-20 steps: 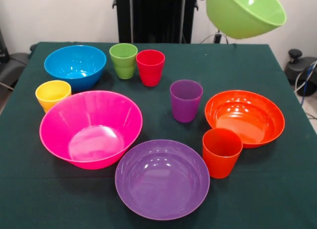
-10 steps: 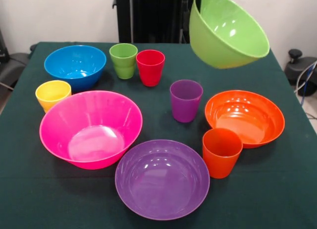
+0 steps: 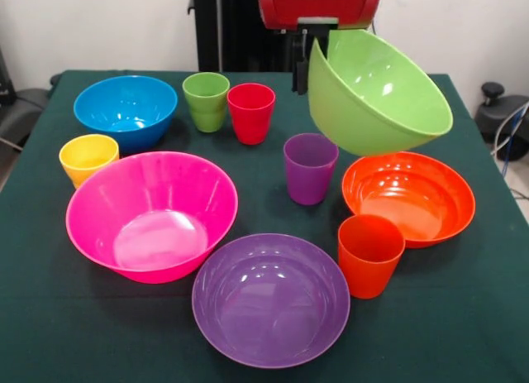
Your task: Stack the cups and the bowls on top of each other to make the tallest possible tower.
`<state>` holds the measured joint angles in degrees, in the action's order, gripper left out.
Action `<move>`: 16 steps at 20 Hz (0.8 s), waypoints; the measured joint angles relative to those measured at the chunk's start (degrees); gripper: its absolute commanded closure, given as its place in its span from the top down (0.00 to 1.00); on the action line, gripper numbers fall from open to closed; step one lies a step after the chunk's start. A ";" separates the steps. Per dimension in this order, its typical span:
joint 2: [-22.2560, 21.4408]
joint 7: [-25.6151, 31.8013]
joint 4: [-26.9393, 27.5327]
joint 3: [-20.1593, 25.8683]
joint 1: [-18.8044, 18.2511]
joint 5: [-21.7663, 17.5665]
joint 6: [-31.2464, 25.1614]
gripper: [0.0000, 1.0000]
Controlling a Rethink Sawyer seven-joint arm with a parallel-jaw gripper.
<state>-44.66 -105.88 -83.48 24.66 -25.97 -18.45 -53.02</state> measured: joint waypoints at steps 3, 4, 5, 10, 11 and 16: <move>1.10 2.54 3.05 1.53 -0.80 -1.19 -3.37 0.00; 1.30 3.08 3.63 1.80 -0.98 -1.37 -4.02 0.00; 1.51 3.84 4.32 2.15 -1.25 -1.53 -4.84 0.00; 2.48 8.18 7.59 4.13 -3.32 -2.10 -7.41 0.00; 2.56 8.55 7.89 4.32 -3.56 -2.13 -7.43 0.00; 2.89 9.80 9.10 5.06 -4.75 -2.31 -7.44 0.00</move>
<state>-41.77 -96.08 -74.39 29.72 -30.73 -20.75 -60.47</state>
